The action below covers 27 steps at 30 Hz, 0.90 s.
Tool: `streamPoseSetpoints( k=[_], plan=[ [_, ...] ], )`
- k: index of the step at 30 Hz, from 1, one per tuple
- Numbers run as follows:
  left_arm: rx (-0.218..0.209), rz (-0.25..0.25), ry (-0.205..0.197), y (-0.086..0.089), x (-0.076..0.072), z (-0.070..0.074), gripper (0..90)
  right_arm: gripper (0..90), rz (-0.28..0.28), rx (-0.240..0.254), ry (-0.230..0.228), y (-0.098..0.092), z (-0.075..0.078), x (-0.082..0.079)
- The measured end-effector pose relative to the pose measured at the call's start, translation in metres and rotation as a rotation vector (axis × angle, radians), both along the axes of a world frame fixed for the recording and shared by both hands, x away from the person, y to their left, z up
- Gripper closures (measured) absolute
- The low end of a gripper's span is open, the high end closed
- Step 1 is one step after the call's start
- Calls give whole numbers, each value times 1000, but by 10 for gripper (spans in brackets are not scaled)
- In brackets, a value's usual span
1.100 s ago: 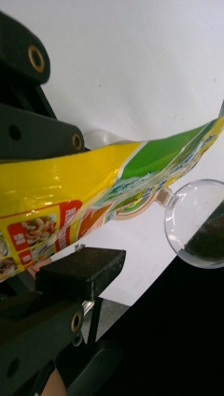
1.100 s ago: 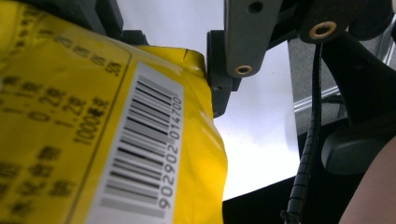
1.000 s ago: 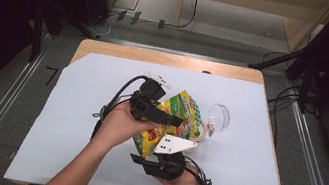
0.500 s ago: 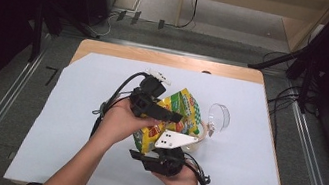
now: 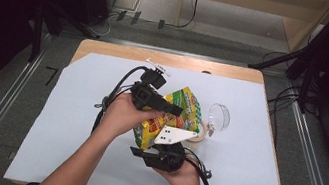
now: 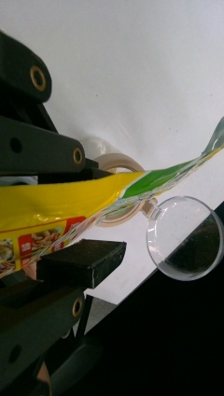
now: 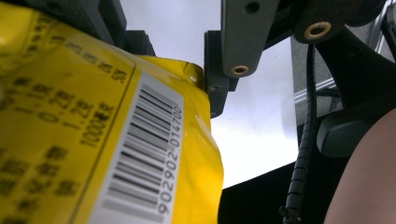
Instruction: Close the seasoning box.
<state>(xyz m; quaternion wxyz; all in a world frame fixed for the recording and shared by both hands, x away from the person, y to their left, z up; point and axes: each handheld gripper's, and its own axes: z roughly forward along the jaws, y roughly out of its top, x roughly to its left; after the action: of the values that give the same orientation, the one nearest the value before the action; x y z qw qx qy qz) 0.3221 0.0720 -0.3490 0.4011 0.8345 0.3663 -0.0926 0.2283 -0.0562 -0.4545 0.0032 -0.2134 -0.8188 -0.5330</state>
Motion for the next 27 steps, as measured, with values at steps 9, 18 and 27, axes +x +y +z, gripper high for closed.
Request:
streamPoseSetpoints(
  k=[9,18,27],
  plan=[
    [-15,3,-46,0,-9,1,535,705,-22,42,37,-1,0,-3],
    [67,14,-18,0,-3,5,763,712,-6,25,28,4,2,-6],
    [73,8,-11,-5,11,9,790,732,-7,31,37,3,7,3]
  ],
)
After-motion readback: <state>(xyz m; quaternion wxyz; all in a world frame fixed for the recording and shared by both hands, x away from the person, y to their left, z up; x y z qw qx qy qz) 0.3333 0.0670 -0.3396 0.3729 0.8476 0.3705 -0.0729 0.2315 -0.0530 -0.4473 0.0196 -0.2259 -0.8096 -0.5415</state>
